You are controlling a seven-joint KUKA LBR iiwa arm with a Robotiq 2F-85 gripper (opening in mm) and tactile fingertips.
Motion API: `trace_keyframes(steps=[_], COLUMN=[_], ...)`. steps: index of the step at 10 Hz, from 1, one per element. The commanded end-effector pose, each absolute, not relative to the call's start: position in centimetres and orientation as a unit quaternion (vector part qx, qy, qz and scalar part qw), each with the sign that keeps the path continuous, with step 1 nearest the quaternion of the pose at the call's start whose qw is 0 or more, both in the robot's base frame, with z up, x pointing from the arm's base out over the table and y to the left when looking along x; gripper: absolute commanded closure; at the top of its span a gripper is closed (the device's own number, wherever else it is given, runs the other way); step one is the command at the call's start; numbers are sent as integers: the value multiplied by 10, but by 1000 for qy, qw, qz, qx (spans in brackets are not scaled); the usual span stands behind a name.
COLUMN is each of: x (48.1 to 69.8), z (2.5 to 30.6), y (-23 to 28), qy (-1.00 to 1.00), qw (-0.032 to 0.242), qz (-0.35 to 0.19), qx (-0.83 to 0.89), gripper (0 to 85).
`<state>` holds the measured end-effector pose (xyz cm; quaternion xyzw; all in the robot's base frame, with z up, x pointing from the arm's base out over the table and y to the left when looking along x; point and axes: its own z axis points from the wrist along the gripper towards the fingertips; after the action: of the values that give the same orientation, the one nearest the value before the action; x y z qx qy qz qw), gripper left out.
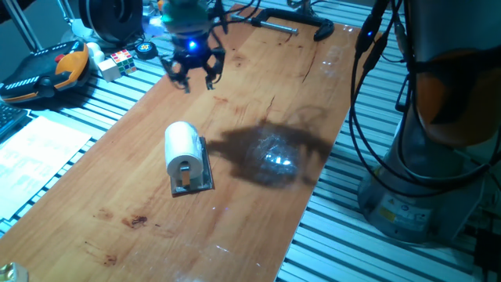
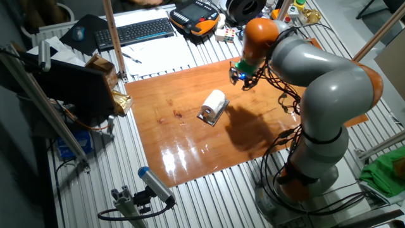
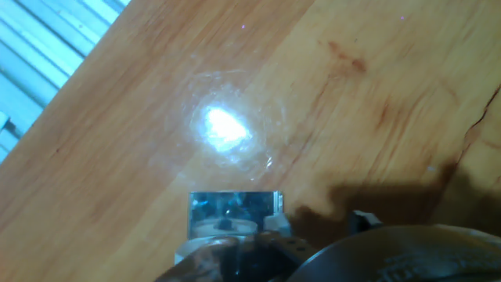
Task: Put the toilet paper on its holder
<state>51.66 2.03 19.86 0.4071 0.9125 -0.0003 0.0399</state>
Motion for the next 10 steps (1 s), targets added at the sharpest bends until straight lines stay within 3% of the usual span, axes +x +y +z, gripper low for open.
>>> trace_keyframes(steps=[1,6,10], x=[515,515,513], z=[199,200,203], y=[20,20,22], qy=[916,971,974], qw=[38,18,18], qz=[-1,0,11], qx=[399,240,223], gripper=[843,843,843])
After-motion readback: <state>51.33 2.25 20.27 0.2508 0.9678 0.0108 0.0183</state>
